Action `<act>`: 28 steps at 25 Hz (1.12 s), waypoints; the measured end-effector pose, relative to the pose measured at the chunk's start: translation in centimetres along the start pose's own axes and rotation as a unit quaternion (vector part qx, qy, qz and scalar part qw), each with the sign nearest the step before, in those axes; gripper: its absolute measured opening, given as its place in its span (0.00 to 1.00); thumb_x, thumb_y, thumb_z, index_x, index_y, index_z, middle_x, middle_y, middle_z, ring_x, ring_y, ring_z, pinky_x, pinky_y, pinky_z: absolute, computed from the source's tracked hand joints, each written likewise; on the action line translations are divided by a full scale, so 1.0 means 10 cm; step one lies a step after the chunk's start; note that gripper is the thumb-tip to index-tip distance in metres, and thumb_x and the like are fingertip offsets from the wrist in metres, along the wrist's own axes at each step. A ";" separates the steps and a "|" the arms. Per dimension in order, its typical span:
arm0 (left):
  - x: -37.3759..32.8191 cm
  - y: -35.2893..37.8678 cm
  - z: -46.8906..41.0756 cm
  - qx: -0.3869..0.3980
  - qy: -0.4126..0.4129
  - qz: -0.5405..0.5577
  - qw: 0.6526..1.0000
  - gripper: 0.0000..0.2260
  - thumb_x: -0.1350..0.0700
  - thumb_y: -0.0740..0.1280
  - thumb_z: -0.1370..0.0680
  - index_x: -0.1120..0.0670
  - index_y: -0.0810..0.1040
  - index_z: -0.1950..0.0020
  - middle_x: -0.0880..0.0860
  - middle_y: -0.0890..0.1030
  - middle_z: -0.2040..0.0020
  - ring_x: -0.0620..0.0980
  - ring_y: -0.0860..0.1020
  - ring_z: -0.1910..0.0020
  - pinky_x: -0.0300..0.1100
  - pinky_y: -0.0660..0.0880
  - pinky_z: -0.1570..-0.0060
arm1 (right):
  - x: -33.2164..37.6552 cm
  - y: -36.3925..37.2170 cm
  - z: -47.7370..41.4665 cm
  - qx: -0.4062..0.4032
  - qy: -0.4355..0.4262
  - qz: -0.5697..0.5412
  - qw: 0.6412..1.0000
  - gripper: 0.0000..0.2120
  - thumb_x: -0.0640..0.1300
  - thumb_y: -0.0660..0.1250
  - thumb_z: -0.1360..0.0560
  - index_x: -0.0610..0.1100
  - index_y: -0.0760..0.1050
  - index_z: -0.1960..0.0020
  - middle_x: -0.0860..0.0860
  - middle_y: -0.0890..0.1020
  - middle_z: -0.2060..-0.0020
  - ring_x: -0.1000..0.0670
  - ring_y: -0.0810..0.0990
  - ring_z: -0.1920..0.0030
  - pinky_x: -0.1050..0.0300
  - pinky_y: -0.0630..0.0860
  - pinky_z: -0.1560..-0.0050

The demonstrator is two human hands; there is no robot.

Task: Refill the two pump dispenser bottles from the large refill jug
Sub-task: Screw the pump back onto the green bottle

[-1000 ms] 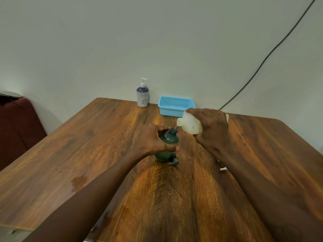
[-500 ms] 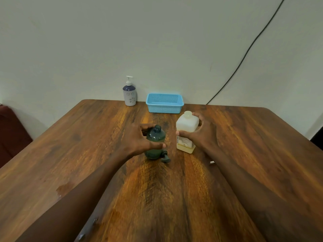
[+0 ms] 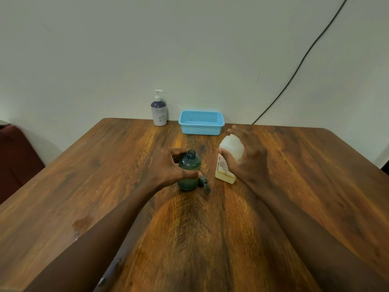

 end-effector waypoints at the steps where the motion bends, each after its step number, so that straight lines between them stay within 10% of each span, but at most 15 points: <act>1: 0.02 -0.02 0.02 -0.004 0.000 -0.001 1.000 0.36 0.46 0.84 0.36 0.52 0.79 0.31 0.41 0.81 0.40 0.35 0.79 0.46 0.28 0.76 0.48 | 0.13 0.02 0.01 -0.002 -0.076 -0.008 0.997 0.20 0.42 0.79 0.27 0.41 0.81 0.37 0.45 0.83 0.39 0.48 0.81 0.39 0.54 0.79 0.38; 8: 0.18 -0.29 0.21 -0.047 0.001 -0.006 0.999 0.28 0.46 0.84 0.37 0.43 0.79 0.39 0.39 0.83 0.49 0.38 0.83 0.48 0.37 0.81 0.47 | 0.26 0.90 0.27 0.462 -0.119 0.043 0.878 0.19 0.35 0.71 0.25 0.51 0.83 0.39 0.52 0.80 0.33 0.50 0.79 0.36 0.51 0.78 0.36; 11: 0.25 -0.37 0.25 -0.061 0.000 -0.013 0.998 0.30 0.45 0.84 0.38 0.46 0.81 0.37 0.37 0.82 0.49 0.34 0.82 0.49 0.35 0.80 0.47 | 0.23 1.10 0.37 0.522 -0.148 0.087 0.835 0.21 0.37 0.72 0.25 0.55 0.81 0.36 0.54 0.79 0.32 0.51 0.79 0.35 0.53 0.79 0.37; 17: 0.32 -0.43 0.29 -0.078 0.006 -0.014 0.997 0.33 0.46 0.85 0.38 0.52 0.82 0.35 0.40 0.83 0.46 0.34 0.81 0.48 0.34 0.80 0.47 | 0.44 1.09 0.22 0.466 -0.152 0.018 0.871 0.11 0.41 0.70 0.24 0.53 0.83 0.44 0.57 0.84 0.51 0.56 0.81 0.52 0.57 0.79 0.51; 22: 0.35 -0.48 0.30 -0.098 -0.013 -0.019 0.995 0.33 0.44 0.84 0.39 0.52 0.83 0.36 0.45 0.85 0.44 0.37 0.82 0.48 0.31 0.79 0.49 | 0.65 0.68 -0.22 0.188 -0.009 -0.199 0.962 0.10 0.41 0.76 0.25 0.44 0.83 0.43 0.52 0.86 0.50 0.55 0.84 0.50 0.56 0.83 0.47; 28: 0.33 -0.45 0.27 -0.091 -0.029 -0.044 0.994 0.33 0.47 0.84 0.37 0.52 0.82 0.35 0.46 0.85 0.43 0.37 0.81 0.50 0.25 0.75 0.55 | 0.76 0.36 -0.55 0.025 0.109 -0.360 0.926 0.14 0.38 0.74 0.23 0.38 0.81 0.38 0.49 0.86 0.46 0.50 0.85 0.43 0.49 0.84 0.42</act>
Point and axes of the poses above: each hand's wrist, its own z-axis away from the middle knuckle, its own y-axis out of the palm, x = y × z, the point moved 5 cm from there along -z, towards the middle knuckle
